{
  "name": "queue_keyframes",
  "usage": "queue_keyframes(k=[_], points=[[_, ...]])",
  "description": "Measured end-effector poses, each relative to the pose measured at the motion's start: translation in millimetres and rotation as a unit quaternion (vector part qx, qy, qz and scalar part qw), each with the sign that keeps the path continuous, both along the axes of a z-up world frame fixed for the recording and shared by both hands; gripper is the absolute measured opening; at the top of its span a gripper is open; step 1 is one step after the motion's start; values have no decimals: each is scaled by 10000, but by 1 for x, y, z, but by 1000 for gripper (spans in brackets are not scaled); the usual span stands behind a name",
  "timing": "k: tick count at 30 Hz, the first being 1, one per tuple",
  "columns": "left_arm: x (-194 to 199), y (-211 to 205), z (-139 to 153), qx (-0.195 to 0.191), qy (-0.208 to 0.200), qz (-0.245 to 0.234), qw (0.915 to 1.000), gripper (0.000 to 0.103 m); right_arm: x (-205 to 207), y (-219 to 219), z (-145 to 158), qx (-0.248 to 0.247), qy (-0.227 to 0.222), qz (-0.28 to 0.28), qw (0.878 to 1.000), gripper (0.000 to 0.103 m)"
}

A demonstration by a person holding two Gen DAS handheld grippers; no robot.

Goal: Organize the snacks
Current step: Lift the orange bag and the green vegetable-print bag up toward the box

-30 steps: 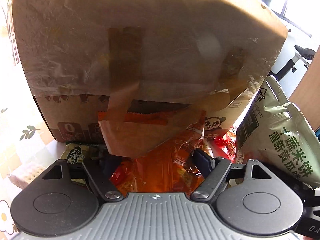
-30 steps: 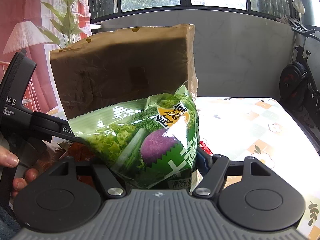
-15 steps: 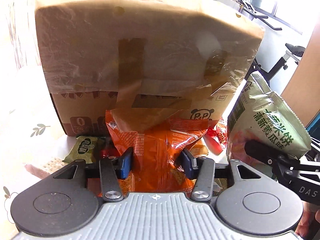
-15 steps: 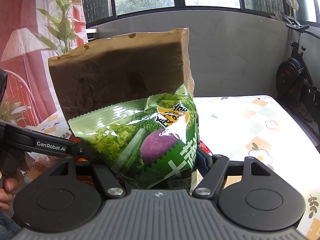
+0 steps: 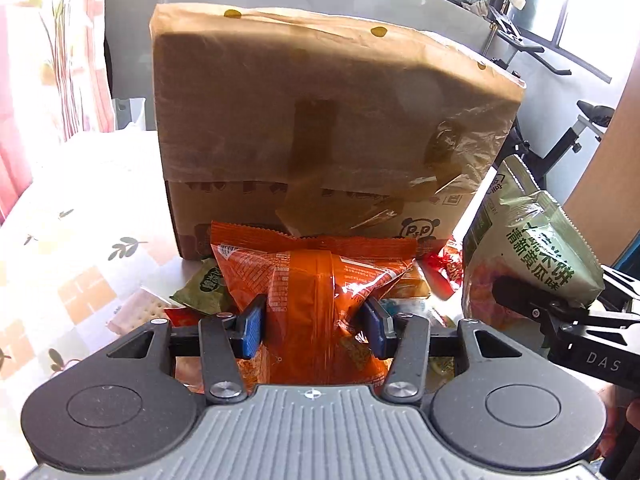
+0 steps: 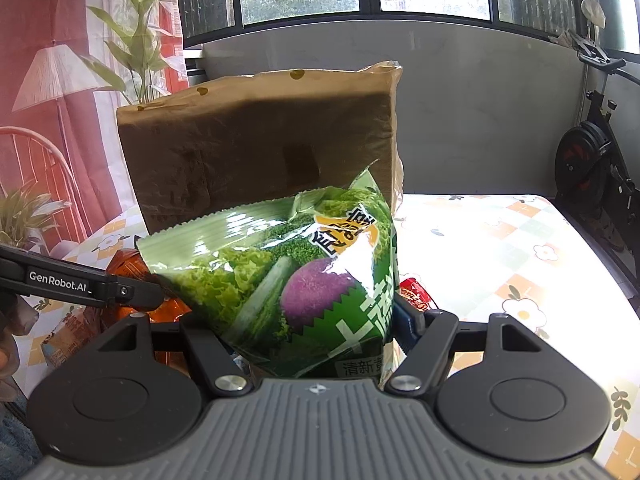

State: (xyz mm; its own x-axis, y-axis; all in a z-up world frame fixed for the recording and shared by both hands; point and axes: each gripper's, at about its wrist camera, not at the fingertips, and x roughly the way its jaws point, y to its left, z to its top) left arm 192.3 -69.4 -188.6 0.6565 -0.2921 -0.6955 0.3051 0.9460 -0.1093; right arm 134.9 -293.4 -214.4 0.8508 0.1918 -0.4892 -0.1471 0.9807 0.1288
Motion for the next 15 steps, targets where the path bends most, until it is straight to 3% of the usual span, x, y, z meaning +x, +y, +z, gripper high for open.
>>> queue_keyframes(k=[15], points=[[-21, 35, 23, -193, -385, 300, 9986, 53, -15, -3, 9, -35, -50, -9, 10000, 72]])
